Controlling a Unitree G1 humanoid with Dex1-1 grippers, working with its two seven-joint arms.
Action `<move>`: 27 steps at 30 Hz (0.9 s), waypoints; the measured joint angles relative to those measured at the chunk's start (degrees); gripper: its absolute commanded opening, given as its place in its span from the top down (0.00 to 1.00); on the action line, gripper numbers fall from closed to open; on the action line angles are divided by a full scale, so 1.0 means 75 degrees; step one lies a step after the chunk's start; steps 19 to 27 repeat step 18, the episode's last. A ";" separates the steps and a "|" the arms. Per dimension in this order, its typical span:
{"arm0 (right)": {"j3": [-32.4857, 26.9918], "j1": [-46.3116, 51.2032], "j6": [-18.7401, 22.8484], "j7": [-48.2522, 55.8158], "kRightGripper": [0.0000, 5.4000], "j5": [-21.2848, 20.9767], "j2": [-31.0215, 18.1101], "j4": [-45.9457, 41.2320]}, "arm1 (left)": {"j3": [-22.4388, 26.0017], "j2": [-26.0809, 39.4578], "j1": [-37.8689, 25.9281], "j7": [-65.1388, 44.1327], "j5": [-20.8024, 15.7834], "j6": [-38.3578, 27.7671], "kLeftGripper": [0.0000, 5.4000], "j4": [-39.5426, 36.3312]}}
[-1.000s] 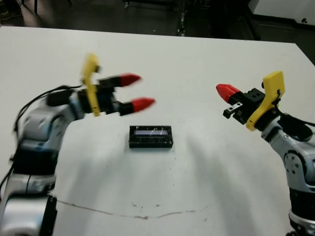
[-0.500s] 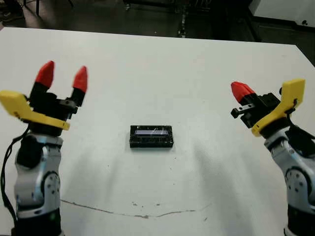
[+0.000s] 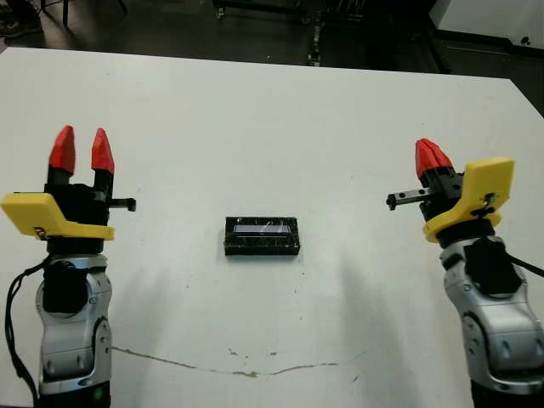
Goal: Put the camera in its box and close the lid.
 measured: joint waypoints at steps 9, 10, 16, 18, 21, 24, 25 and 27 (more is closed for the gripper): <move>0.0049 -0.0205 -0.0306 -0.0077 1.00 -0.0183 0.0465 0.0456 | -0.0429 0.0134 0.0278 0.0019 0.0372 0.0251 1.00 -0.0107; 0.0042 -0.0224 -0.0306 -0.0075 1.00 -0.0182 0.0499 0.0472 | -0.0451 0.0161 0.0278 0.0019 0.0395 0.0257 1.00 -0.0114; -0.0081 -0.0242 -0.0306 0.0038 1.00 -0.0142 0.0538 0.0564 | -0.0489 0.0196 0.0281 0.0019 0.0367 0.0379 1.00 -0.0138; -0.0108 -0.0242 -0.0306 0.0087 1.00 -0.0117 0.0538 0.0567 | -0.0490 0.0196 0.0283 0.0019 0.0342 0.0406 1.00 -0.0141; -0.0108 -0.0242 -0.0306 0.0087 1.00 -0.0117 0.0538 0.0567 | -0.0490 0.0196 0.0283 0.0019 0.0342 0.0406 1.00 -0.0141; -0.0108 -0.0242 -0.0306 0.0087 1.00 -0.0117 0.0538 0.0567 | -0.0490 0.0196 0.0283 0.0019 0.0342 0.0406 1.00 -0.0141; -0.0108 -0.0242 -0.0306 0.0087 1.00 -0.0117 0.0538 0.0567 | -0.0490 0.0196 0.0283 0.0019 0.0342 0.0406 1.00 -0.0141; -0.0108 -0.0242 -0.0306 0.0087 1.00 -0.0117 0.0538 0.0567 | -0.0490 0.0196 0.0283 0.0019 0.0342 0.0406 1.00 -0.0141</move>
